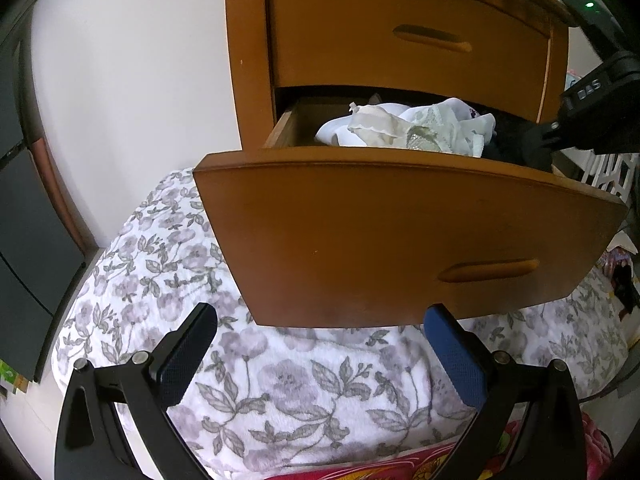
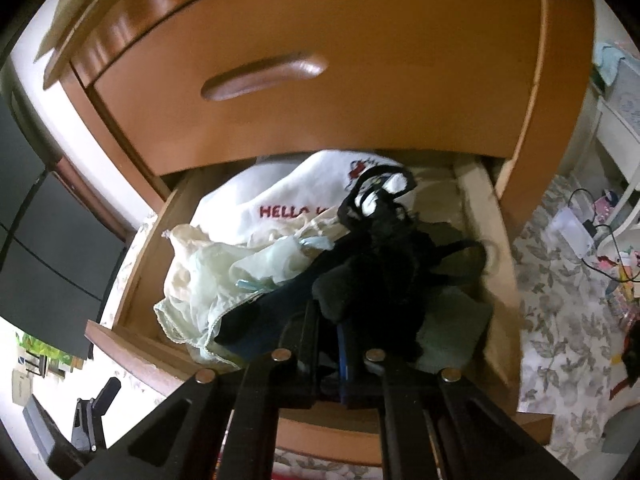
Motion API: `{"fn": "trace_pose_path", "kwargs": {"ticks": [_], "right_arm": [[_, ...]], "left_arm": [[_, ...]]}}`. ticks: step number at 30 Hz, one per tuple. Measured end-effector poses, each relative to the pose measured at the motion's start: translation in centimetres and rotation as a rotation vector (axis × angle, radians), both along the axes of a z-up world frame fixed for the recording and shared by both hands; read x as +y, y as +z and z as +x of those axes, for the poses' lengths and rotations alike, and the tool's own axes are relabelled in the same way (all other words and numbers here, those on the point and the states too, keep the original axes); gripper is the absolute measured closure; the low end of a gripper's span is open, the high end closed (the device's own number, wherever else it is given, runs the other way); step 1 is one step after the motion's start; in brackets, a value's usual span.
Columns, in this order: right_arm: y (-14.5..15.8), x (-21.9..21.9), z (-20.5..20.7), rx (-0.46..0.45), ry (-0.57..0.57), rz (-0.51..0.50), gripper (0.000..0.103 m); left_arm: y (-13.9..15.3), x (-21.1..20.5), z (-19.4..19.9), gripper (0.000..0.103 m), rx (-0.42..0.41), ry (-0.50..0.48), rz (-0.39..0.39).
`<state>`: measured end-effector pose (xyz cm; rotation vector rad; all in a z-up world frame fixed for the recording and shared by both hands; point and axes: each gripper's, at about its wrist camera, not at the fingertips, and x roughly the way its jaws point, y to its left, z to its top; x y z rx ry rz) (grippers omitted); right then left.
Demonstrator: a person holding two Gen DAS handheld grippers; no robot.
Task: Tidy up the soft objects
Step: 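Grasp the black cloth with the right tool and lift it out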
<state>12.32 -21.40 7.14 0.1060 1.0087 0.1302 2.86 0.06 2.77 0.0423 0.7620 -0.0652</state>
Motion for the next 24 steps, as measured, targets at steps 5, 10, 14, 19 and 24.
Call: {"fn": "trace_pose_path", "kwargs": {"ticks": [5, 10, 14, 19, 24], "right_arm": [[1.9, -1.3, -1.0, -0.034, -0.03, 0.018, 0.096], [4.5, -1.9, -2.3, -0.091, -0.038, 0.022, 0.096], [6.6, -2.2, -3.4, -0.135, -0.047, 0.027, 0.096], [9.0, -2.3, -4.5, -0.19, -0.048, 0.032, 0.096], [12.3, -2.3, -5.9, -0.266, -0.042, 0.039, 0.096]], "left_arm": [[-0.2, 0.1, 0.1, 0.0, 0.012, 0.007, 0.0], [-0.2, 0.0, 0.1, 0.0, 0.013, 0.008, 0.01], [-0.2, -0.1, 0.1, 0.0, 0.016, 0.01, 0.016], [-0.1, -0.1, 0.0, 0.0, 0.011, 0.013, 0.025], [-0.1, -0.3, -0.1, 0.0, 0.011, 0.011, 0.035]]}}
